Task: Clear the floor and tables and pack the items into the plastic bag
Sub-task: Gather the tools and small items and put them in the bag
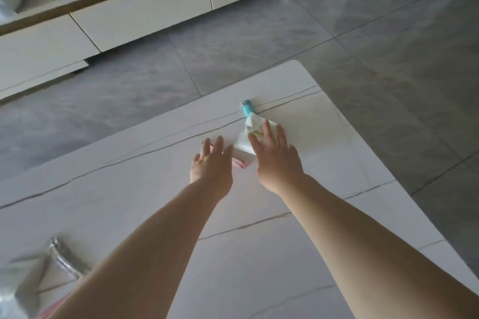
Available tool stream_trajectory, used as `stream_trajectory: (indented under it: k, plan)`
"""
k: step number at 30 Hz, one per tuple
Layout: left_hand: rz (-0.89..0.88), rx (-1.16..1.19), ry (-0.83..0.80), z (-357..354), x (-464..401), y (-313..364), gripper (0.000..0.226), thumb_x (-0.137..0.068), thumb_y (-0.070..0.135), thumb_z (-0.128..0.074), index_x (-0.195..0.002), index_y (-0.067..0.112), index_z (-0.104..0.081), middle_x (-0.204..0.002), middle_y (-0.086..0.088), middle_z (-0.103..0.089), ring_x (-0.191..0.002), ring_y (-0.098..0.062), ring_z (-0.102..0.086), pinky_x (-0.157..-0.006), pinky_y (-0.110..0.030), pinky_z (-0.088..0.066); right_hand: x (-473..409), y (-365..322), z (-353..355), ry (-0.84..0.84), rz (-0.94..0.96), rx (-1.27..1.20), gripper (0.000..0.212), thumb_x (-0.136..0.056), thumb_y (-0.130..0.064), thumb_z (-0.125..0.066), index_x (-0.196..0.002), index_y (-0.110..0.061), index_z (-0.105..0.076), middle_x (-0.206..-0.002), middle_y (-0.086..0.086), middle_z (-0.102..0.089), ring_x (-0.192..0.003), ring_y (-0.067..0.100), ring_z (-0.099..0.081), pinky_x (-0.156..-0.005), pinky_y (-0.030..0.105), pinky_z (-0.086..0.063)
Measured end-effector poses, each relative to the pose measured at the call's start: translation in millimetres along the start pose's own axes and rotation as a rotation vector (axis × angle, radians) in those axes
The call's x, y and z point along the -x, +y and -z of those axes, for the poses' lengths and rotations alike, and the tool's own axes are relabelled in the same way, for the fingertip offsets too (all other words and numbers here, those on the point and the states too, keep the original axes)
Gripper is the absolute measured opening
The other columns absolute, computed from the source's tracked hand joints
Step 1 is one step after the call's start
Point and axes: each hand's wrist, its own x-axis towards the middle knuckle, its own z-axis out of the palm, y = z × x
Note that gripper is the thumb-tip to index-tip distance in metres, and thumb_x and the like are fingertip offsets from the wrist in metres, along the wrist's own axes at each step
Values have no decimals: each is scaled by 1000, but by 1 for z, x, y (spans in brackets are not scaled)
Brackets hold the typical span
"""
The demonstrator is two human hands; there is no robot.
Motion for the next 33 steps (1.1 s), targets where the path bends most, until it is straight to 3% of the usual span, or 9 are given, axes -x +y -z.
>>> stream_trajectory:
  k: [5, 8, 10, 13, 17, 21, 27, 31, 33]
  plan:
    - [3, -86, 79, -10, -19, 1, 51, -91, 8, -51, -138, 25, -41, -144, 0, -37, -142, -24, -20, -115, -36, -22, -8, 15, -18, 10, 42, 32, 63, -93, -10, -44, -147, -23, -15, -159, 7, -1, -146, 36, 5, -108, 52, -28]
    - [-84, -266, 68, -5, -24, 4, 60, -86, 12, -61, -140, 22, -36, -124, -2, -50, -123, -23, -43, -106, -34, -33, 0, 27, -14, 152, 23, 59, 55, -67, -9, -74, -119, -15, -54, -120, 16, -55, -120, 41, -50, -72, 42, -54]
    - [-115, -345, 4, 3, -27, 8, 66, -85, 6, -61, -142, 19, -32, -121, -5, -48, -113, -24, -52, -96, -34, -41, 8, 36, -11, 155, 37, 10, 52, -74, -7, -67, -122, -16, -52, -118, 12, -53, -113, 35, -51, -69, 38, -53]
    - [-73, -235, 49, 24, -37, 20, 40, -85, -5, -55, -122, 8, -46, -118, -9, -43, -102, -27, -58, -75, -34, -44, 14, 43, -16, 128, 50, -71, 50, -83, -2, -54, -129, -18, -44, -127, 12, -46, -123, 32, -42, -79, 39, -53]
    - [-177, -185, 119, 41, -66, 35, 42, -89, -7, -48, -128, 7, -45, -144, -6, -29, -127, -26, -41, -89, -39, -50, 12, 39, -15, 193, 18, -54, 49, -44, -4, -81, -88, -21, -67, -82, 7, -65, -77, 27, -66, -40, 26, -49]
    - [-287, -303, 59, 40, -90, 44, 46, -94, -7, -38, -139, 6, -37, -161, -3, 0, -150, -22, -1, -103, -39, -44, 8, 39, -19, 286, 32, -50, 47, -33, -7, -82, -75, -22, -68, -71, 5, -64, -62, 23, -65, -33, 21, -43]
    - [-235, -362, 95, 29, -88, 44, 43, -90, -4, -48, -129, 12, -46, -139, -5, -38, -134, -25, -33, -96, -38, -45, 6, 37, -24, 279, -29, -63, 40, -47, -2, -70, -84, -17, -68, -78, 8, -64, -70, 29, -66, -38, 26, -46]
    - [-248, -383, 84, 16, -68, 36, 48, -84, -2, -58, -127, 14, -42, -126, -6, -43, -121, -25, -45, -94, -36, -45, 13, 37, -17, 202, 27, -84, 48, -82, 1, -53, -127, -15, -45, -124, 13, -48, -118, 36, -47, -78, 40, -52]
    - [-206, -334, 70, 10, -57, 33, 51, -82, -2, -62, -126, 12, -40, -123, -7, -43, -117, -26, -47, -93, -35, -45, 16, 35, -19, 111, -7, -80, 51, -84, -1, -53, -131, -16, -39, -129, 12, -42, -123, 35, -41, -85, 39, -49]
